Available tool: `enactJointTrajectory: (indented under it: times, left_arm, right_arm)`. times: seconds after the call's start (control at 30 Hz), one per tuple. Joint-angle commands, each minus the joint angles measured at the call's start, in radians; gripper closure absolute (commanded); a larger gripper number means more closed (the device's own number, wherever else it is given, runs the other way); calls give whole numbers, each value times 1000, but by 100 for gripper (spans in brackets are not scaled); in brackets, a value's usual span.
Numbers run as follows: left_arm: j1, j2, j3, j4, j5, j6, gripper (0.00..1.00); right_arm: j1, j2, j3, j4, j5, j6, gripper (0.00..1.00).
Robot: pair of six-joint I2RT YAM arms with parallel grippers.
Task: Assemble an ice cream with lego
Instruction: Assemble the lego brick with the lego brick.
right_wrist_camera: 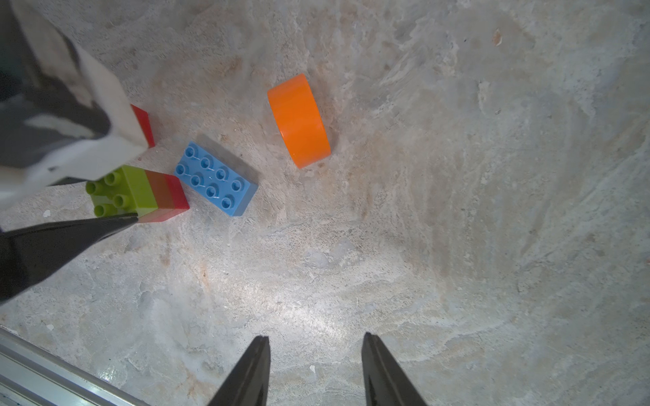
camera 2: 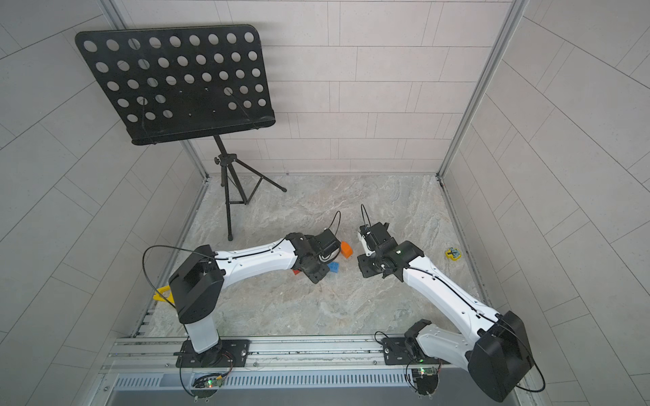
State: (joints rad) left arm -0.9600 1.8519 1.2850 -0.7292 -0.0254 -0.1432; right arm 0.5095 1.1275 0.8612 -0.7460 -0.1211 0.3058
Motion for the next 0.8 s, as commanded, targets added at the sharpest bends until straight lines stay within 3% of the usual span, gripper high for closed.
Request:
enactJointTrajectory:
  times: [0.0,0.47,0.77]
  left_arm:
    - [6,94,-61,-73,32,-12,53]
    - [5,-32,-45,-74,22,-6,46]
    - [3,-267,-113,-32,9,-34,41]
  right_arm:
    - [-4,1,-10,-17,6,-9,52]
    - [-6,10,-6,-17,3,-13,50]
    - [4,71,67,-53,26,-79,44]
